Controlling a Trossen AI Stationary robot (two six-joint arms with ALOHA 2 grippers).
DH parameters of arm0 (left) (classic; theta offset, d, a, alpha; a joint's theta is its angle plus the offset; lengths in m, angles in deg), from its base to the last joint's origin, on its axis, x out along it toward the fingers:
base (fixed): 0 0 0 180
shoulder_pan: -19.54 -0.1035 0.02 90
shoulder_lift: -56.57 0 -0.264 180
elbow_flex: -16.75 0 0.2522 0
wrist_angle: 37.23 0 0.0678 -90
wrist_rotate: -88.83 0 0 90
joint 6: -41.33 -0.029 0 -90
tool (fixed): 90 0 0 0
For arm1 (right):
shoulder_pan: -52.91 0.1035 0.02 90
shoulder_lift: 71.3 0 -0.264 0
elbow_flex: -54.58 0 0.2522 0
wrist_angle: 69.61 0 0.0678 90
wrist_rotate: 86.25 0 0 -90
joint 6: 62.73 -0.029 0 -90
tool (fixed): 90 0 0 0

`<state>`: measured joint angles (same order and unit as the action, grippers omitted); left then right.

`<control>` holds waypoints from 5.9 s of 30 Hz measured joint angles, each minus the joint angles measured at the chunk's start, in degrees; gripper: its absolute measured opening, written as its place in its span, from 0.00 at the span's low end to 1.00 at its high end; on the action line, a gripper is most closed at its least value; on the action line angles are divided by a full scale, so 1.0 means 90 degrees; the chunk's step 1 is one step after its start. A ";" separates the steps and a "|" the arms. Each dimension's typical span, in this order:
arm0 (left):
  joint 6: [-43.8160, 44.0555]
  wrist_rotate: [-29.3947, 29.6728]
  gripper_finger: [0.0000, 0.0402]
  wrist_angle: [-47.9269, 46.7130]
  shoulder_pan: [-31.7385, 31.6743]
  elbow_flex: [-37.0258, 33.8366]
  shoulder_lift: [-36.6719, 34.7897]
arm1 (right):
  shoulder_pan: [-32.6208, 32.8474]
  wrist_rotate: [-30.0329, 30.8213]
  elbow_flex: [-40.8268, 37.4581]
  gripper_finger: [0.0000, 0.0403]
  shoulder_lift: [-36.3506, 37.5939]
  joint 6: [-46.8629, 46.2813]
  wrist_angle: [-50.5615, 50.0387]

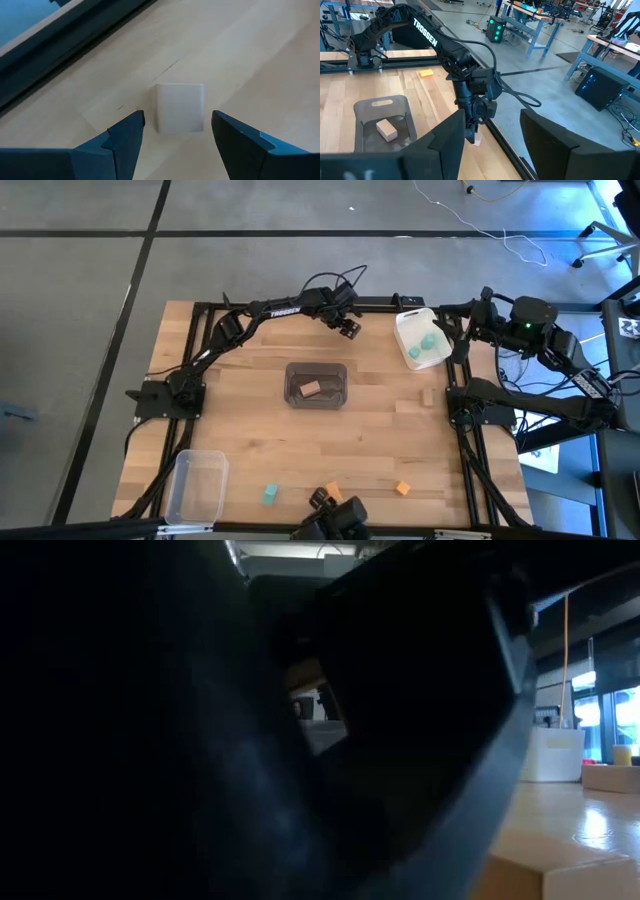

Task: Sort & place blocks by color
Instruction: Put the top brown block into the black bin, then put the brown block into the black bin

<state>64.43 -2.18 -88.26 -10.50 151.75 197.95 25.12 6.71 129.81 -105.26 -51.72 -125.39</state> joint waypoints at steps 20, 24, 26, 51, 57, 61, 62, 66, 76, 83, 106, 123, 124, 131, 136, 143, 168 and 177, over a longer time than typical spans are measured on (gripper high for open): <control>0.0211 -0.0414 0.43 0.0002 -0.0193 -0.0001 0.0000 | 0.0000 0.0000 0.0000 0.48 -0.0002 0.0000 0.0000; 0.0089 -0.0435 0.34 -0.0005 -0.0193 0.0002 0.0000 | 0.0000 0.0000 0.0000 0.48 -0.0002 0.0000 -0.0001; 0.0037 -0.0431 0.31 -0.0016 -0.0193 0.0005 0.0000 | 0.0000 0.0000 0.0000 0.48 -0.0002 0.0000 -0.0001; -0.0503 -0.0690 0.27 -0.0746 -0.0167 0.0819 -0.0002 | 0.0000 0.0002 0.0000 0.48 -0.0002 -0.0001 -0.0007; -0.1097 -0.0928 0.27 -0.1873 -0.0030 0.1550 -0.0057 | 0.0000 0.0002 0.0000 0.48 -0.0002 0.0001 -0.0010; -0.1481 -0.1393 0.27 -0.2374 0.0123 0.1467 -0.0314 | -0.0001 0.0000 0.0000 0.48 -0.0001 0.0002 -0.0017; -0.1611 -0.1488 0.27 -0.2591 0.0147 0.1514 -0.0366 | -0.0002 0.0002 -0.0001 0.48 -0.0002 0.0002 -0.0017; -0.2070 -0.1478 0.27 -0.3151 0.0353 0.1515 -0.0632 | -0.0005 0.0007 -0.0002 0.48 -0.0002 0.0130 -0.0063; -0.2371 -0.1504 0.27 -0.3806 0.0923 0.1509 -0.1248 | -0.0002 -0.0002 -0.0002 0.48 0.0001 0.0192 -0.0116; -0.2432 -0.1422 0.27 -0.4555 0.1492 0.1510 -0.1447 | -0.0002 -0.0002 -0.0002 0.48 -0.0002 0.0192 -0.0430; -0.2094 0.0073 0.27 -0.4432 0.2597 0.0172 -0.1443 | -0.0002 -0.0464 -0.0002 0.48 -0.0002 0.0311 -0.0747; -0.2110 -0.0010 0.28 -0.2720 0.2508 -0.1252 -0.1440 | -0.0004 -0.0464 -0.0002 0.48 -0.0002 0.0293 -0.0748; -0.2109 -0.0010 0.28 -0.2723 0.2508 -0.1252 -0.1440 | -0.0002 -0.0463 -0.0002 0.48 -0.0001 0.0289 -0.0748; -0.1938 0.0002 0.28 -0.2725 0.2508 -0.1252 -0.1440 | -0.0002 -0.0461 -0.0002 0.48 -0.0002 0.0284 -0.0746; -0.1953 0.0014 0.28 -0.2719 0.2504 -0.1252 -0.1440 | -0.0002 -0.0461 -0.0002 0.48 -0.0002 0.0284 -0.0746; -0.2278 0.0056 0.29 -0.2634 0.2501 -0.1252 -0.1440 | -0.0004 -0.0461 -0.0002 0.48 -0.0001 0.0282 -0.0744; -0.1974 0.0048 0.44 -0.3555 0.2467 -0.0006 -0.1430 | -0.0005 -0.0459 -0.0002 0.48 -0.0002 -0.0721 -0.0746; -0.1960 0.0001 0.45 -0.4260 0.2430 0.1414 -0.1663 | -0.0003 -0.0968 -0.0002 0.48 -0.0004 -0.1051 -0.1586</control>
<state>46.79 -2.18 -126.60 11.37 164.47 182.98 25.10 -2.01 129.79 -105.29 -61.17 -139.67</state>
